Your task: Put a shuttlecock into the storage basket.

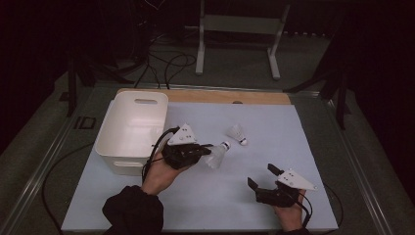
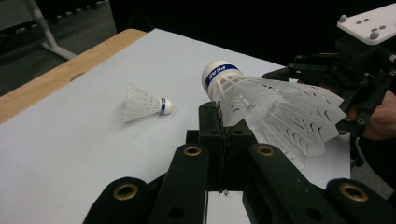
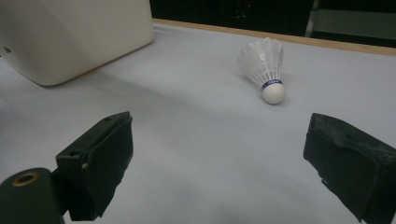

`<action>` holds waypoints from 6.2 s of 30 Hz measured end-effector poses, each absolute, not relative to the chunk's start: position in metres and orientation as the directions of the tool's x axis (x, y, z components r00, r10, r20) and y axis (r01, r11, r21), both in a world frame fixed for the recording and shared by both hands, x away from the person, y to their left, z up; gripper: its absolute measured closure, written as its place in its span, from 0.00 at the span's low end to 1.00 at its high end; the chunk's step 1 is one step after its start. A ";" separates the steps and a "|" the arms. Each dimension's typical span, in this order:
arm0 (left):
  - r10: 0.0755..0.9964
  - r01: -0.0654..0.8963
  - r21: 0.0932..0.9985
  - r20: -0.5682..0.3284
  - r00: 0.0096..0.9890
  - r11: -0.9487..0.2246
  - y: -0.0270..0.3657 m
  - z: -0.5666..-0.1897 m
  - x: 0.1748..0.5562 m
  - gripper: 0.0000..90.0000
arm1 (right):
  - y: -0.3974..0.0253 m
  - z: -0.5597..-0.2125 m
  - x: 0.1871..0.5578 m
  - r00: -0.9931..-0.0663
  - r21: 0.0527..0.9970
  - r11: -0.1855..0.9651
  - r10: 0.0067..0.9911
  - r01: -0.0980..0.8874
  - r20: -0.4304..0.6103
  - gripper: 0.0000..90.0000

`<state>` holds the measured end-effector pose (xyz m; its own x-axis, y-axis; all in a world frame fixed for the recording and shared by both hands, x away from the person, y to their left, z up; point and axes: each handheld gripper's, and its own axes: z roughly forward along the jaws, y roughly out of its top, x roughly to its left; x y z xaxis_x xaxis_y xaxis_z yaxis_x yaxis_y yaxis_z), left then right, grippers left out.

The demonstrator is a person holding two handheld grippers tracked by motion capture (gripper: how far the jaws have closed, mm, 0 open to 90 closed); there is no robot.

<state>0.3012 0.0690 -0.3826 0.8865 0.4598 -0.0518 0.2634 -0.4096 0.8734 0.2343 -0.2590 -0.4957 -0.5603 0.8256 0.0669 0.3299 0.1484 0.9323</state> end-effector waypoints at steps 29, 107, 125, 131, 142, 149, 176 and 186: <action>0.477 0.265 0.875 -0.045 0.878 -0.405 0.079 -0.376 0.303 1.00 | -0.259 -0.496 0.234 -0.559 0.933 0.146 0.826 0.330 0.068 0.09; 0.522 0.278 0.877 -0.036 0.852 -0.392 0.103 -0.368 0.311 1.00 | -0.259 -0.496 0.234 -0.559 0.932 0.144 0.826 0.332 0.071 0.09; 0.537 0.283 0.876 -0.033 0.843 -0.391 0.109 -0.366 0.313 1.00 | -0.259 -0.496 0.235 -0.559 0.932 0.144 0.826 0.333 0.071 0.09; 0.540 0.283 0.877 -0.033 0.841 -0.388 0.111 -0.365 0.313 1.00 | -0.259 -0.496 0.235 -0.559 0.932 0.144 0.826 0.332 0.072 0.09; 0.548 0.285 0.879 -0.033 0.836 -0.383 0.114 -0.364 0.314 1.00 | -0.259 -0.496 0.234 -0.560 0.933 0.143 0.825 0.331 0.072 0.09; 0.551 0.287 0.881 -0.036 0.833 -0.377 0.116 -0.364 0.314 1.00 | -0.259 -0.496 0.234 -0.560 0.933 0.143 0.825 0.331 0.072 0.09; 0.572 0.287 0.884 -0.028 0.820 -0.369 0.127 -0.358 0.315 1.00 | -0.259 -0.496 0.234 -0.559 0.932 0.143 0.826 0.333 0.073 0.09; 0.588 0.290 0.888 -0.027 0.809 -0.358 0.133 -0.355 0.314 1.00 | -0.259 -0.496 0.234 -0.553 0.933 0.136 0.830 0.334 0.077 0.09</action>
